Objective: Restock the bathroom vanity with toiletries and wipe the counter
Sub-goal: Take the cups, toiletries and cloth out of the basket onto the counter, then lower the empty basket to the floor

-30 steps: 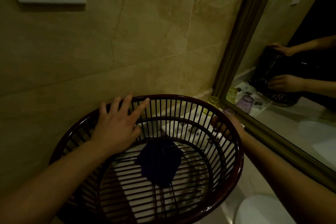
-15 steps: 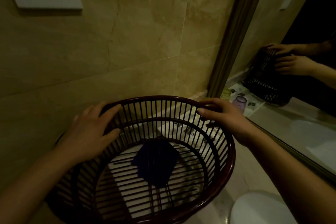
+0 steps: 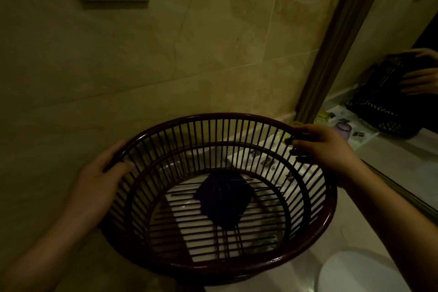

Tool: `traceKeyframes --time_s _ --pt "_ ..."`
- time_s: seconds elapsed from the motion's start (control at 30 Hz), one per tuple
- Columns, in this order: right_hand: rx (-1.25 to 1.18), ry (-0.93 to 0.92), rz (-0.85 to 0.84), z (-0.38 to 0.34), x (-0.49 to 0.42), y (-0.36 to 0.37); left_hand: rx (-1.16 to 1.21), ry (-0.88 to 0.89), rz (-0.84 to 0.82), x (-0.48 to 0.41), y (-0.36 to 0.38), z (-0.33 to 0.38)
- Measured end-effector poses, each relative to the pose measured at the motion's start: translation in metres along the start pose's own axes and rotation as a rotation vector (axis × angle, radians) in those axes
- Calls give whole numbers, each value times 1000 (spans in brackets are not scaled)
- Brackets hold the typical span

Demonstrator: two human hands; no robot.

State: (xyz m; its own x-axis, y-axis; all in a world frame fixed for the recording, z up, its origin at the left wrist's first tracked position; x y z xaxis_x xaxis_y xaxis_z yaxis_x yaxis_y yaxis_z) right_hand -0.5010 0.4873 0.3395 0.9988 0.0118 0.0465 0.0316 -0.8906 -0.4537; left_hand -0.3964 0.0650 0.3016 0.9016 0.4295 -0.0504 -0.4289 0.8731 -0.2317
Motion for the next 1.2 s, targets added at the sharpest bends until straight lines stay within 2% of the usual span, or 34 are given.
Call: traceKeyframes --time_s 0.13,0.4,0.5,0.6,0.87,0.93,1.07,1.2 --pt "-4 -39 -14 -16 7 1 177 -54 72 15 -19 -1" --pt "4 -131 -141 -54 25 36 192 -23 172 57 -87 -11" --pt "6 -146 -198 -67 39 63 194 -41 188 78 -121 -24" --pt "10 -198 -229 -86 62 95 159 -34 278 102 -170 -42" --pt "111 -303 -291 -122 141 208 173 -96 427 170 -292 -126" --pt "137 -294 -304 -116 157 241 201 -152 445 184 -317 -152" --pt "231 -231 -358 -75 175 315 292 -397 415 209 -339 -231" --pt "371 -209 -373 -17 184 381 279 -542 314 222 -334 -299"
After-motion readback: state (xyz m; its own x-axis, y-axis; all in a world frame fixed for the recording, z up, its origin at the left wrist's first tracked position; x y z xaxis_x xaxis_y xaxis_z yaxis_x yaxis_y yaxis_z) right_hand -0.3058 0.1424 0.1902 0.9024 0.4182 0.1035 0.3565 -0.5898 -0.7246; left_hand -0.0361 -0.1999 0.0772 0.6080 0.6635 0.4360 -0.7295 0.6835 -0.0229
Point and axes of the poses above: each hand's wrist, its own x-axis away from the middle knuckle, its own y-axis out of the palm, z = x × y, the point moved 10 cm from there along -x, towards the middle knuckle, and after that the axes turned 1 degree about y, right-handed, at the moved point
